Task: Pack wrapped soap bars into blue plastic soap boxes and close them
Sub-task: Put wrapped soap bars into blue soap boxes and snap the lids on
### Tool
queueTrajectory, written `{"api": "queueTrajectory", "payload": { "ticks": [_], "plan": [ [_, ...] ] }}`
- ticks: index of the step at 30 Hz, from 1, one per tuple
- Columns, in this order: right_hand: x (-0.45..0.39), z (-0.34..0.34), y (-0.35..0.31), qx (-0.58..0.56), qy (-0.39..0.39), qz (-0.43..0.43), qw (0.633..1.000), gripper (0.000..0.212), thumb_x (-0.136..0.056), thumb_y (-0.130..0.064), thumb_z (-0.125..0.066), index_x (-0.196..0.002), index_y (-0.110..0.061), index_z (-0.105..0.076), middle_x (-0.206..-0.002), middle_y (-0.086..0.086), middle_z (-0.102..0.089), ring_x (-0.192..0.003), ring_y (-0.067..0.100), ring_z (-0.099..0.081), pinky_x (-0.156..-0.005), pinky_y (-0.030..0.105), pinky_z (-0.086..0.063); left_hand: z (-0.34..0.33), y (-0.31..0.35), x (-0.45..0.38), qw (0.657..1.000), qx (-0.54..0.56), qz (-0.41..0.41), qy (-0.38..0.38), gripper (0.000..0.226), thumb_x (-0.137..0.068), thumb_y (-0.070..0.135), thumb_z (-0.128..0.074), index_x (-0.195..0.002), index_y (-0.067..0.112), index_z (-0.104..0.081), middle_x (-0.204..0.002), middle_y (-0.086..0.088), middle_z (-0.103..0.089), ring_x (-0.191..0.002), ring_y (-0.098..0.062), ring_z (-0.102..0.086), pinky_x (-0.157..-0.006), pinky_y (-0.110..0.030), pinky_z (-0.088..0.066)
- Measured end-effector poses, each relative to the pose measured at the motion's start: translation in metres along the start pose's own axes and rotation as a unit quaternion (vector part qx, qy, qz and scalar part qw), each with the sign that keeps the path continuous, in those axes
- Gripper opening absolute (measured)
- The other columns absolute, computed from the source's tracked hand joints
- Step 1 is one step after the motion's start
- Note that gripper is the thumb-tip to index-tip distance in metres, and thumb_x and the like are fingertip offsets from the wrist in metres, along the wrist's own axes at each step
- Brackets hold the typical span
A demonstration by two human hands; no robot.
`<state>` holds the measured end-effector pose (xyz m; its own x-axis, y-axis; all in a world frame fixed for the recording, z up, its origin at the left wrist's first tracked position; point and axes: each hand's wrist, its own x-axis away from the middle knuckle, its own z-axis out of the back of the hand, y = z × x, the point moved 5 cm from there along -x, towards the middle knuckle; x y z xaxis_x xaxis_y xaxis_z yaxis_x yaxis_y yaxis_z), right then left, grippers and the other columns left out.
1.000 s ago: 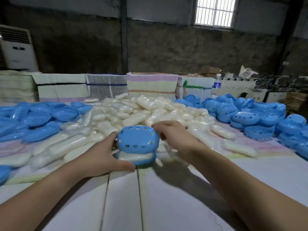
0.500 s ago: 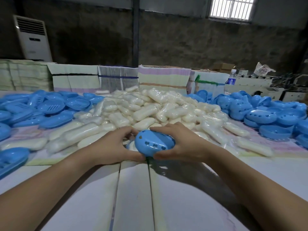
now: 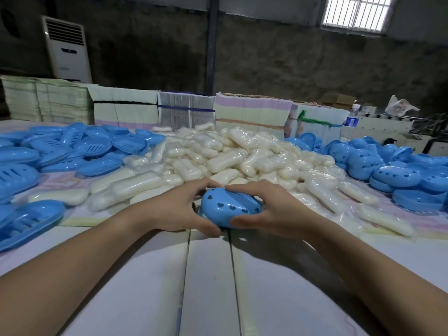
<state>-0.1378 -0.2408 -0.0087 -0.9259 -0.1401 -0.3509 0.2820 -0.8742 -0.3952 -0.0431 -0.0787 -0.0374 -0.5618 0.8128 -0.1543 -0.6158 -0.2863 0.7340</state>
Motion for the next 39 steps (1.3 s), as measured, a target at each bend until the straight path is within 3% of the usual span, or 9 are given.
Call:
{"api": "queueTrajectory", "payload": {
  "ticks": [5, 11, 15, 18, 22, 25, 31, 35, 39],
  "plan": [
    [-0.005, -0.005, -0.007, 0.055, -0.01, 0.009, 0.998, 0.056, -0.08, -0.048, -0.073, -0.132, -0.033, -0.059, -0.117, -0.011, -0.066, -0.097, 0.001, -0.053, -0.082, 0.014, -0.039, 0.002, -0.003, -0.001, 1.0, 0.006, 0.0, 0.005, 0.069, -0.064, 0.03, -0.093, -0.121, 0.045, -0.058, -0.107, 0.031, -0.062, -0.103, 0.008, -0.06, -0.089, -0.025, -0.054],
    [-0.008, -0.012, -0.009, 0.111, -0.054, 0.019, 0.992, 0.058, -0.086, -0.052, -0.064, -0.139, -0.03, -0.053, -0.124, -0.002, -0.062, -0.107, 0.018, -0.053, -0.095, 0.033, -0.039, 0.002, -0.004, -0.001, 1.0, 0.005, -0.014, 0.012, 0.07, -0.056, 0.043, -0.089, -0.119, 0.045, -0.059, -0.111, 0.027, -0.061, -0.102, 0.005, -0.061, -0.083, -0.019, -0.053],
    [-0.007, -0.015, -0.008, 0.138, -0.067, 0.02, 0.988, 0.059, -0.089, -0.053, -0.059, -0.143, -0.035, -0.046, -0.129, -0.003, -0.059, -0.108, 0.021, -0.049, -0.098, 0.035, -0.036, 0.002, -0.004, -0.002, 1.0, 0.001, -0.021, 0.001, 0.063, -0.063, 0.036, -0.091, -0.118, 0.044, -0.061, -0.11, 0.031, -0.061, -0.104, 0.006, -0.061, -0.082, -0.018, -0.053],
    [-0.003, -0.018, -0.009, 0.17, -0.084, 0.04, 0.981, 0.067, -0.086, -0.056, -0.06, -0.146, -0.04, -0.036, -0.128, -0.005, -0.056, -0.108, 0.019, -0.047, -0.096, 0.037, -0.037, 0.002, -0.002, -0.001, 1.0, -0.001, -0.03, 0.006, 0.06, -0.06, 0.042, -0.089, -0.115, 0.045, -0.064, -0.113, 0.03, -0.062, -0.107, 0.003, -0.062, -0.086, -0.022, -0.055],
    [0.004, -0.006, -0.017, 0.121, 0.001, 0.055, 0.991, 0.07, -0.077, -0.042, -0.077, -0.14, -0.03, -0.048, -0.128, -0.004, -0.053, -0.114, 0.015, -0.047, -0.099, 0.034, -0.038, 0.006, -0.004, 0.0, 0.999, -0.037, -0.018, 0.019, 0.066, -0.062, 0.056, -0.083, -0.123, 0.044, -0.063, -0.119, 0.022, -0.063, -0.109, -0.001, -0.061, -0.089, -0.019, -0.051],
    [0.013, 0.003, -0.024, 0.118, 0.089, 0.086, 0.985, 0.054, -0.07, -0.038, -0.08, -0.12, -0.023, -0.064, -0.106, -0.005, -0.063, -0.096, 0.016, -0.058, -0.084, 0.032, -0.046, 0.009, -0.006, -0.001, 0.998, -0.056, -0.004, 0.038, 0.047, -0.076, 0.05, -0.084, -0.119, 0.044, -0.065, -0.109, 0.023, -0.066, -0.1, 0.003, -0.061, -0.082, -0.01, -0.048],
    [0.003, 0.008, -0.01, 0.161, 0.064, 0.017, 0.985, 0.048, -0.07, -0.044, -0.075, -0.115, -0.033, -0.063, -0.103, -0.016, -0.061, -0.095, 0.007, -0.053, -0.074, 0.021, -0.035, 0.007, -0.005, 0.002, 0.998, -0.015, -0.021, 0.05, 0.053, -0.071, 0.042, -0.088, -0.117, 0.044, -0.062, -0.104, 0.026, -0.066, -0.093, -0.003, -0.066, -0.078, -0.015, -0.054],
    [-0.002, 0.008, -0.001, 0.18, 0.053, 0.017, 0.982, 0.043, -0.074, -0.052, -0.071, -0.112, -0.035, -0.061, -0.089, -0.023, -0.051, -0.084, 0.0, -0.045, -0.066, 0.016, -0.032, 0.012, 0.006, 0.003, 0.981, -0.078, -0.103, 0.144, 0.039, -0.076, 0.023, -0.088, -0.103, 0.04, -0.067, -0.099, 0.024, -0.065, -0.08, -0.003, -0.06, -0.062, -0.012, -0.044],
    [0.002, 0.01, 0.004, 0.081, 0.042, 0.013, 0.996, 0.045, -0.071, -0.057, -0.063, -0.111, -0.037, -0.06, -0.095, -0.025, -0.054, -0.087, -0.001, -0.048, -0.072, 0.014, -0.034, 0.013, 0.012, 0.005, 0.967, -0.142, -0.141, 0.157, 0.038, -0.079, 0.033, -0.085, -0.112, 0.035, -0.067, -0.1, 0.019, -0.066, -0.088, -0.002, -0.057, -0.062, -0.014, -0.04]
  ]
}}
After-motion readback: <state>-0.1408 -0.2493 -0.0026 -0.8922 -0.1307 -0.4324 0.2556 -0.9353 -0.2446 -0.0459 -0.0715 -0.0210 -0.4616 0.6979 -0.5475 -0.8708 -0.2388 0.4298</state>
